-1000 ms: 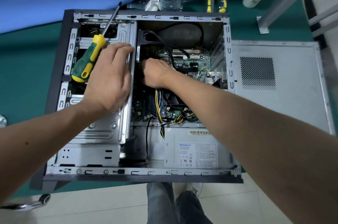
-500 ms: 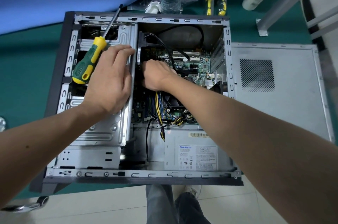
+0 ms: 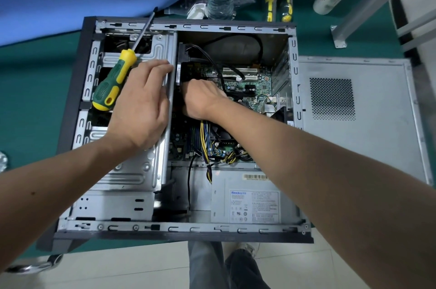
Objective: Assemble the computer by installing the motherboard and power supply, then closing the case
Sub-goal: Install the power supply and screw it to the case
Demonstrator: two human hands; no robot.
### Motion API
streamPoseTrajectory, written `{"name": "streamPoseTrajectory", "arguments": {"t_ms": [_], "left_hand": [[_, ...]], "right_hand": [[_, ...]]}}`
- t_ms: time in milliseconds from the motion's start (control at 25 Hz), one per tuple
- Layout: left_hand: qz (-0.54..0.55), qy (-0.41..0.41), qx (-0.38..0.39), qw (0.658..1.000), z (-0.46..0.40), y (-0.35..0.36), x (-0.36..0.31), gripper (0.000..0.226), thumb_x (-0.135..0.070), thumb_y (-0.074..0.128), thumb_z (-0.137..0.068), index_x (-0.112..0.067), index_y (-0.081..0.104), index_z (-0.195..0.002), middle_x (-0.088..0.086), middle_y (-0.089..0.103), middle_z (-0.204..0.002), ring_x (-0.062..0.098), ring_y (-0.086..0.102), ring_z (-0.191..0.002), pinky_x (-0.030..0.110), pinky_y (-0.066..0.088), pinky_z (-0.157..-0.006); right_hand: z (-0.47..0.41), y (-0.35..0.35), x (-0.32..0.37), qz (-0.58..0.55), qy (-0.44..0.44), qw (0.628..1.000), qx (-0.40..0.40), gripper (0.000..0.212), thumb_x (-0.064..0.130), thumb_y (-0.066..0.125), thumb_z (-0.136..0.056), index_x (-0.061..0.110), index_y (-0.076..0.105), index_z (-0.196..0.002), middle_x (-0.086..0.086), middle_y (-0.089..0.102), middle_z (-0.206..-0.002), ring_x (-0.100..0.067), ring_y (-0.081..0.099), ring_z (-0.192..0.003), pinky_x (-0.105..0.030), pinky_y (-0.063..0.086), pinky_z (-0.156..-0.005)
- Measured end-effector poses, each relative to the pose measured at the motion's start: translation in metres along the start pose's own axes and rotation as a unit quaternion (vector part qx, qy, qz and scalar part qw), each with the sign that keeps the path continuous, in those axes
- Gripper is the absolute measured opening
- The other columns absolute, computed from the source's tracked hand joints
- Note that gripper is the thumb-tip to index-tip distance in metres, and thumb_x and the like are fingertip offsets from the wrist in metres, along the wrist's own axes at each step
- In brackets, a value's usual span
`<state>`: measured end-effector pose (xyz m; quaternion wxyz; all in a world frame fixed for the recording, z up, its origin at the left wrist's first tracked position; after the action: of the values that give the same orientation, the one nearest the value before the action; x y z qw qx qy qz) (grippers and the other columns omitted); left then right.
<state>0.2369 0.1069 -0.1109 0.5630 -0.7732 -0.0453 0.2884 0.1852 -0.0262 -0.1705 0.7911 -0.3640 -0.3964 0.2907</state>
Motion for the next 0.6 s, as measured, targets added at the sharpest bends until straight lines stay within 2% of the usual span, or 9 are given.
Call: {"name": "streamPoseTrajectory", "arguments": {"t_ms": [160, 320, 440, 600], "left_hand": [[-0.002, -0.001, 0.003, 1.000, 0.001, 0.000, 0.000, 0.045, -0.015, 0.038, -0.094, -0.002, 0.047, -0.136, 0.016, 0.046, -0.139, 0.029, 0.042, -0.129, 0.034, 0.033, -0.112], [-0.001, -0.004, 0.004, 1.000, -0.001, 0.000, -0.001, 0.045, -0.014, 0.038, -0.094, -0.002, 0.047, -0.136, 0.016, 0.046, -0.139, 0.029, 0.042, -0.129, 0.036, 0.034, -0.112], [0.004, -0.002, 0.003, 1.000, -0.002, -0.001, -0.002, 0.043, -0.012, 0.040, -0.094, -0.002, 0.048, -0.135, 0.016, 0.047, -0.138, 0.030, 0.043, -0.127, 0.036, 0.035, -0.110], [0.005, -0.004, 0.002, 1.000, 0.000, -0.001, -0.001, 0.042, -0.010, 0.041, -0.094, -0.002, 0.049, -0.135, 0.016, 0.047, -0.138, 0.030, 0.043, -0.127, 0.035, 0.034, -0.109]], "right_hand": [[-0.003, 0.001, -0.001, 0.003, -0.011, 1.000, 0.019, 0.028, 0.019, 0.055, -0.083, 0.013, 0.064, -0.109, -0.015, 0.067, -0.110, -0.037, 0.062, -0.104, -0.032, 0.044, -0.075], [-0.002, -0.008, -0.001, -0.027, -0.024, 0.999, 0.022, 0.008, 0.010, 0.053, -0.082, 0.017, 0.051, -0.084, -0.017, 0.066, -0.104, -0.038, 0.063, -0.097, -0.032, 0.043, -0.070], [-0.005, -0.012, -0.002, -0.031, -0.016, 0.999, -0.009, 0.014, 0.002, 0.050, -0.079, 0.012, 0.043, -0.072, -0.015, 0.062, -0.090, -0.036, 0.060, -0.088, -0.032, 0.038, -0.068], [-0.009, -0.010, -0.006, -0.052, 0.028, 0.998, -0.034, 0.025, 0.001, 0.049, -0.082, 0.015, 0.039, -0.064, -0.005, 0.047, -0.075, -0.032, 0.050, -0.079, -0.034, 0.039, -0.068]]}}
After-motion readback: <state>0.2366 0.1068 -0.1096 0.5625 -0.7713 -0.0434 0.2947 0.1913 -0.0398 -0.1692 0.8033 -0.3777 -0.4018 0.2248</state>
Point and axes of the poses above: each hand's wrist, its own z-axis away from the middle knuckle, its own y-axis out of the palm, x = y × z, the point moved 2 cm from there along -z, towards the middle knuckle
